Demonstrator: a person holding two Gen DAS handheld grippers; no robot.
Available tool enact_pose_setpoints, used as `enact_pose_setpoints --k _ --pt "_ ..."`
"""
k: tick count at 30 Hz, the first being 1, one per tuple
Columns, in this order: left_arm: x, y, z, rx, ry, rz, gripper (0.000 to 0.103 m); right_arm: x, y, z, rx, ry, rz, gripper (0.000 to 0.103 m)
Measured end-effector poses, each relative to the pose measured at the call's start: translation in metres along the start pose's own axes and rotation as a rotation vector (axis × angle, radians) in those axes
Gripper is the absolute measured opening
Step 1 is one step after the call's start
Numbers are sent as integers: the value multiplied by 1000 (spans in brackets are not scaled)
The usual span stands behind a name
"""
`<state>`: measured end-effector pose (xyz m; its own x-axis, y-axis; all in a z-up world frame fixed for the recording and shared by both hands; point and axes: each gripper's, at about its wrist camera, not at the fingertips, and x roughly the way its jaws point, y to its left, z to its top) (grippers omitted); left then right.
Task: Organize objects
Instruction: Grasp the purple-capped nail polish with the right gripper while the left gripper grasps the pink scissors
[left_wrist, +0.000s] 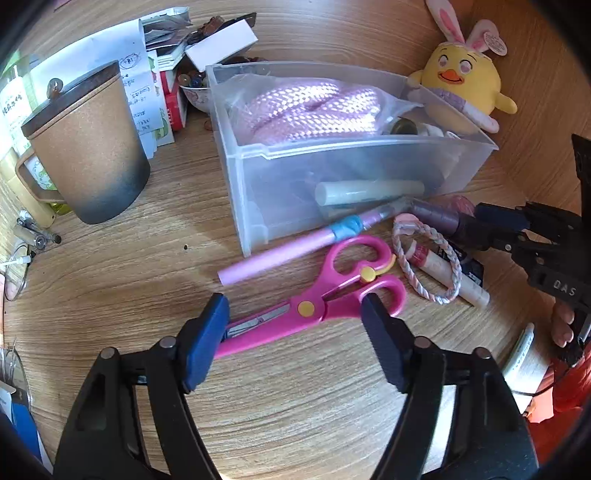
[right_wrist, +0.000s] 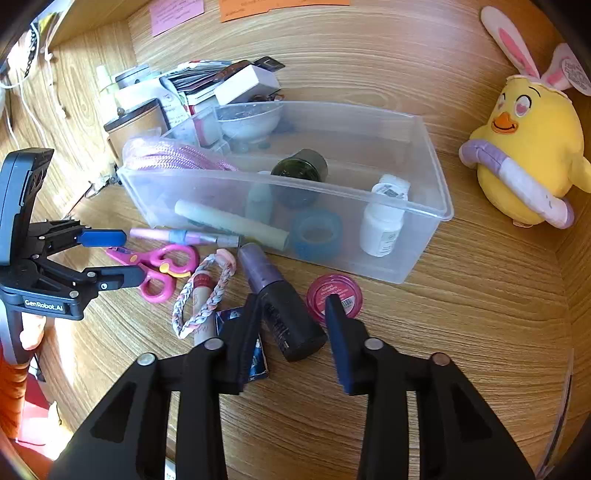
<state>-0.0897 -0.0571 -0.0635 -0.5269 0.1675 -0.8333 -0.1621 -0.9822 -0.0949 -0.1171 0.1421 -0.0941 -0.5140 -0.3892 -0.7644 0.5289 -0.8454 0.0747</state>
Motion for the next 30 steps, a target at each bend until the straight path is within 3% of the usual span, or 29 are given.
enact_pose_setpoints --k 4,16,25,30 --pt "-8 -3 -10 13 1 -11 54 -2 2 -4 -17 3 3 25" --pt "-26 -18 -42 49 17 -41 47 -26 -5 -29 -7 31 6 22" --pt "-13 -29 -29 85 -2 -4 46 -19 0 -20 -42 42 -5 23" --pt "-11 -25 -23 81 -7 -12 34 -6 1 -11 -35 57 7 24"
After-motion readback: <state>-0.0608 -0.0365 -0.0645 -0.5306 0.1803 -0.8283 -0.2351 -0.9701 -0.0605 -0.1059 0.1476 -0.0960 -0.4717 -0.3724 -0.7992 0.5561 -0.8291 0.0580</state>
